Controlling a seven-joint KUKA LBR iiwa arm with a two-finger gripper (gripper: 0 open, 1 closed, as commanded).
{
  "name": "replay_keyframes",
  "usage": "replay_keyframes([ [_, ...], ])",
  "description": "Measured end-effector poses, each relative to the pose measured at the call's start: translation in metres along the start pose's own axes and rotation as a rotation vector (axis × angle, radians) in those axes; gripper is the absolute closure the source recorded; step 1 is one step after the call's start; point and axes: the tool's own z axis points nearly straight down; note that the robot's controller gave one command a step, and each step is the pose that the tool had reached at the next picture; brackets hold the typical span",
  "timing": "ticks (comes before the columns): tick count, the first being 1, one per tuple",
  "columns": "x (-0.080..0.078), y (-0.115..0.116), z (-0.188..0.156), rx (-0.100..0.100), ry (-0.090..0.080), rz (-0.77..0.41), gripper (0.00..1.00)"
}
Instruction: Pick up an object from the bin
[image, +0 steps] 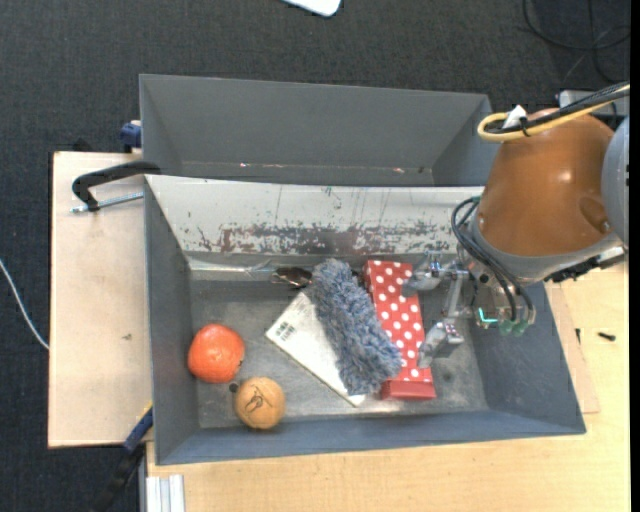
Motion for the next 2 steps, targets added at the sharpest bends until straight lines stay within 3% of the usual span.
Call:
replay_keyframes([
  [1,-0.002,0.0,-0.004,0.0,-0.008,-0.001,0.0],
  [2,0.001,0.012,0.051,0.0,-0.012,0.079,0.0],
])
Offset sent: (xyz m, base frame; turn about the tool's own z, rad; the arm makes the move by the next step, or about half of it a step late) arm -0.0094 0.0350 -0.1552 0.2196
